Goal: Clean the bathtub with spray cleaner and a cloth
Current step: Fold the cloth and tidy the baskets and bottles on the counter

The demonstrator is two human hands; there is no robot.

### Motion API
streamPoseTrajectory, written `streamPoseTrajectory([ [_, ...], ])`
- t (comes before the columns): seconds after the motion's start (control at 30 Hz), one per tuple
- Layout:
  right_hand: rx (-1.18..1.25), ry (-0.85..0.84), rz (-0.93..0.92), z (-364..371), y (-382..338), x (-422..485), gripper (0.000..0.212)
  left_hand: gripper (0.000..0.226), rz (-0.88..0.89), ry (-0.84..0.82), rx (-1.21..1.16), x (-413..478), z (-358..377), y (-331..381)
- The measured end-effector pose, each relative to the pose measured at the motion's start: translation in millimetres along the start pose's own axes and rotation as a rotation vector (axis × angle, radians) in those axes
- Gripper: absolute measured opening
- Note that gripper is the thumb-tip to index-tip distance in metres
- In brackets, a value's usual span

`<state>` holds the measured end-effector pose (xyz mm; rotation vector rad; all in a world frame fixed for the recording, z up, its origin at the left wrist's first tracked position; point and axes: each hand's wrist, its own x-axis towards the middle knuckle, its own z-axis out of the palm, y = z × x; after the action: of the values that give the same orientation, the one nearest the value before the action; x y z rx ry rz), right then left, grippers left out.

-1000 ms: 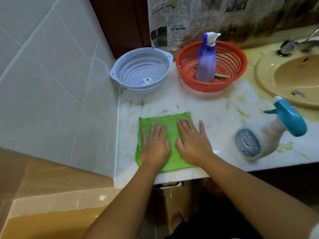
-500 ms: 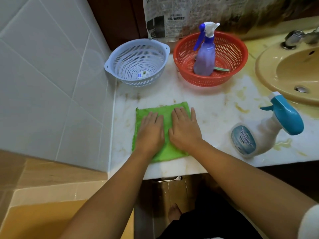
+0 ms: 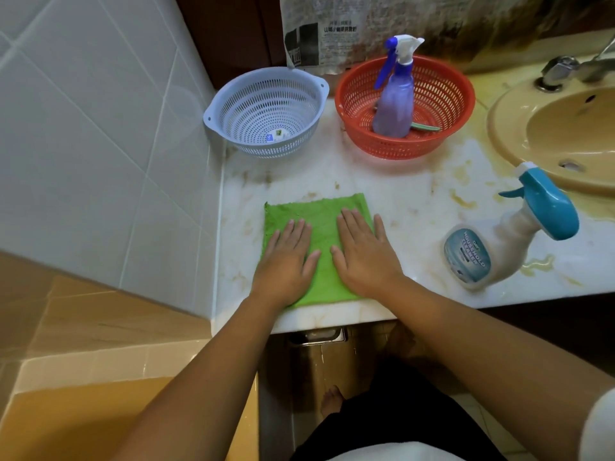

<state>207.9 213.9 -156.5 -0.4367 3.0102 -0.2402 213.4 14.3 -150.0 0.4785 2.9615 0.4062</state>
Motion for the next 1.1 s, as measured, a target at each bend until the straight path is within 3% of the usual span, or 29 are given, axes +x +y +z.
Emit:
streamPoseTrajectory([
  [0.27,0.01,-0.019,-0.044,-1,2,-30,0.079,0.075,0.041,0.028,-0.09,-36,1,1],
  [0.4,0.039,0.049,-0.299,-14,16,-60,0.064,0.035,0.168,0.188,-0.117,-63,3,-14],
  [0.5,0.123,0.113,-0.507,-15,38,-83,0.051,0.041,0.256,0.165,-0.094,-89,0,-22],
  [0.6,0.149,0.088,-0.529,-14,58,-90,0.048,0.047,0.292,0.156,-0.071,-103,-2,-27],
  [0.77,0.079,0.206,-0.578,-12,55,-78,0.031,0.034,0.325,0.241,-0.032,-109,-8,-23],
  [0.97,0.05,0.232,-0.505,-13,45,-71,0.023,0.058,0.312,0.211,0.112,-105,-4,-12],
  [1.1,0.233,0.106,-0.224,-30,30,-64,0.025,0.054,0.247,0.218,0.1,-103,-10,-9],
])
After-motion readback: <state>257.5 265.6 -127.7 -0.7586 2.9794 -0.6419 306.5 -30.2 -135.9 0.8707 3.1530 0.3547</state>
